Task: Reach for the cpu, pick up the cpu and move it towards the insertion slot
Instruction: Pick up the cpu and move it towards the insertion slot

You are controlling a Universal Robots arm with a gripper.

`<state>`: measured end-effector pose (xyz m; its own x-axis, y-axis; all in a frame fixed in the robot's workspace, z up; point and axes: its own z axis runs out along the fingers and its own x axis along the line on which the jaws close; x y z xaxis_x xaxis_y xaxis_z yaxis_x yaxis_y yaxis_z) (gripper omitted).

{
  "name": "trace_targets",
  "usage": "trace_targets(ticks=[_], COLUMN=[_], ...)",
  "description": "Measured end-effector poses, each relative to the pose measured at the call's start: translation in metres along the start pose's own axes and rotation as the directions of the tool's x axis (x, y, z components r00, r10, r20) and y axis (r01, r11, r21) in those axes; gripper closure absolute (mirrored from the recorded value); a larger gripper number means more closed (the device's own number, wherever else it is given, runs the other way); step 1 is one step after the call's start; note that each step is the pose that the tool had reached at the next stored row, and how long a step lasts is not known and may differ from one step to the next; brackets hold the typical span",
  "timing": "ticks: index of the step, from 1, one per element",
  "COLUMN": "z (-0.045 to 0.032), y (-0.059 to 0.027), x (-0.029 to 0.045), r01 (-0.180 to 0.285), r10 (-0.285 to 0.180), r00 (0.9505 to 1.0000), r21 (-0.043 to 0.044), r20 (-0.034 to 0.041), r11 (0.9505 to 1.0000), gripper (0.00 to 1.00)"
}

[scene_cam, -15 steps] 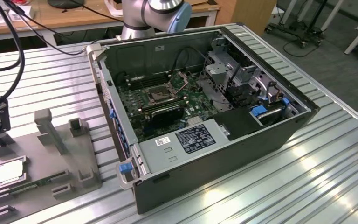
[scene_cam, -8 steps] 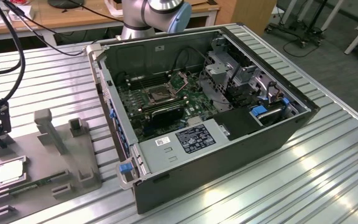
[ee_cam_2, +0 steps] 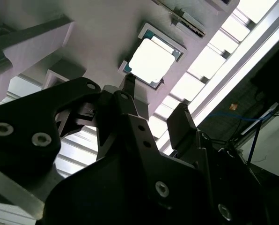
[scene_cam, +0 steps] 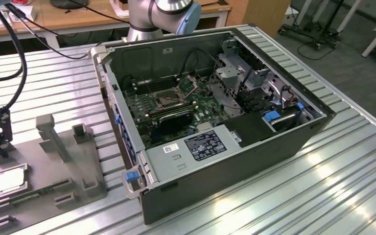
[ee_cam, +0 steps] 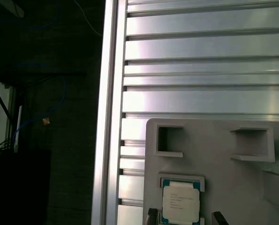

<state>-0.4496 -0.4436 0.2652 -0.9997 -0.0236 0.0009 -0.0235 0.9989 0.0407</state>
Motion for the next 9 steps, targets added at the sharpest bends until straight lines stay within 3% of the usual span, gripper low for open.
trace_targets(ticks=[9], z=[0.0043], y=[-0.0021], x=[0.0004], r01=[0.0], r10=[0.0], r00=[1.0], r21=[0.0], r20=[0.0001], r11=[1.0], gripper=[0.45])
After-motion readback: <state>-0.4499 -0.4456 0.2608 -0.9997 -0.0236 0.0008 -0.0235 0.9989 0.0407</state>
